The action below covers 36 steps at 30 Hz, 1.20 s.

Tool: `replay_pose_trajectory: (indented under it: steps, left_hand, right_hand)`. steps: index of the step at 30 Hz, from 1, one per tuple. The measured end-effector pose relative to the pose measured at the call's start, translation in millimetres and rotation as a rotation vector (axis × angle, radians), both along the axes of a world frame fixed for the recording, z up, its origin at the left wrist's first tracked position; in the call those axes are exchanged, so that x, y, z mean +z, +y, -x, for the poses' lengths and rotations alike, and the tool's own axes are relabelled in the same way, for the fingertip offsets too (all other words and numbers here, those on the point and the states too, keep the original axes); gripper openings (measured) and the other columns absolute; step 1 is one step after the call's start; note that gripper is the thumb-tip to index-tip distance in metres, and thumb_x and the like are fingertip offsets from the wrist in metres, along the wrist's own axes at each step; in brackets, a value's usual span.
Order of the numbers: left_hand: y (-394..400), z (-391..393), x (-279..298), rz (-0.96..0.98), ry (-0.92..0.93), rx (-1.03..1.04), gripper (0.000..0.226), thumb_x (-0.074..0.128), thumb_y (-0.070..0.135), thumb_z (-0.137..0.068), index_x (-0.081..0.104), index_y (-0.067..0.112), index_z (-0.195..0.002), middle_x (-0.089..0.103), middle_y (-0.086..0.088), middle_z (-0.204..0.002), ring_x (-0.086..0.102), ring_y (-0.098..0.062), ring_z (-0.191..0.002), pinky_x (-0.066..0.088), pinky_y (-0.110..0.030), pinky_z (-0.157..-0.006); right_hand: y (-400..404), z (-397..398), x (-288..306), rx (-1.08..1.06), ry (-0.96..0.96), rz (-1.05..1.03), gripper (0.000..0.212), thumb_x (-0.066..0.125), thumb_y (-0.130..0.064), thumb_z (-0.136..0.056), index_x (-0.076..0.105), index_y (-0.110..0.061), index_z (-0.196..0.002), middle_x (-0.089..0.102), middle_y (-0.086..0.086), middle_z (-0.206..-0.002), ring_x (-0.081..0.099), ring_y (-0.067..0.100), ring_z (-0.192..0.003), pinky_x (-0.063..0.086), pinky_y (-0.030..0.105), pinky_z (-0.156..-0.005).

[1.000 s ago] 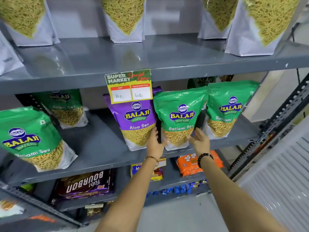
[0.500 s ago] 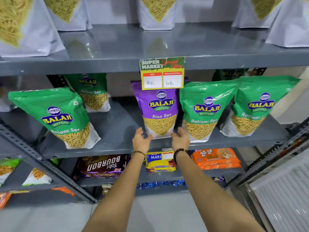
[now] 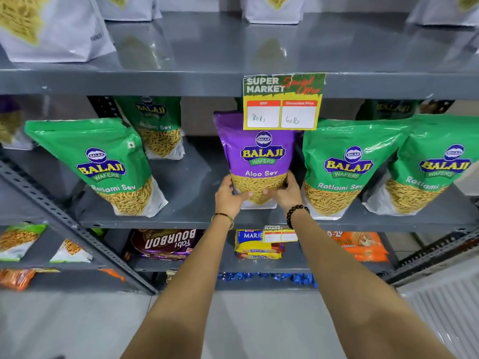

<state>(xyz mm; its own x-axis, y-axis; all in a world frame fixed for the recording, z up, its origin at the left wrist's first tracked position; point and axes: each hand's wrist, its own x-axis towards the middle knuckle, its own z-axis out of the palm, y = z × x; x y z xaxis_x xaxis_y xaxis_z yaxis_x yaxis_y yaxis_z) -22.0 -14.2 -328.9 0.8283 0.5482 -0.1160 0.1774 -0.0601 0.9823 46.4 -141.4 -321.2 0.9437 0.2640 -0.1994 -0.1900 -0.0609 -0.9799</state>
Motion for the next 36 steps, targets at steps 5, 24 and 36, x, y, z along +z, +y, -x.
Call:
replay_pose_trajectory:
  steps: [5,24,36]
  left_hand:
    - [19.4,24.1,0.1,-0.022,-0.026,0.054,0.063,0.076,-0.003,-0.065,0.048,0.006,-0.12,0.062,-0.017,-0.115,0.055,-0.023,-0.1,0.049,-0.037,-0.088]
    - [33.8,172.0,26.7,-0.038,-0.169,0.027,0.062,0.079,-0.008,-0.058,0.049,0.018,-0.106,0.063,0.002,-0.089,0.061,-0.018,-0.084,0.054,-0.014,-0.061]
    - [51.6,183.9,167.9,-0.227,-0.5,0.1,0.049,0.085,0.005,-0.054,0.059,0.026,-0.09,0.068,-0.001,-0.086,0.066,-0.01,-0.075,0.055,-0.016,-0.063]
  right_hand:
    - [10.3,16.6,-3.0,0.086,-0.055,0.058,0.07,0.078,0.007,-0.058,0.047,-0.001,-0.121,0.061,0.021,-0.119,0.057,0.025,-0.101,0.049,0.046,-0.093]
    - [4.2,142.1,23.5,0.25,-0.161,-0.01,0.052,0.08,0.006,-0.054,0.053,-0.024,-0.087,0.066,0.005,-0.094,0.064,0.029,-0.096,0.056,0.045,-0.08]
    - [17.6,145.1,176.5,0.26,-0.435,-0.167,0.062,0.082,-0.004,-0.056,0.06,-0.01,-0.114,0.062,0.0,-0.089,0.059,0.019,-0.088,0.055,0.032,-0.077]
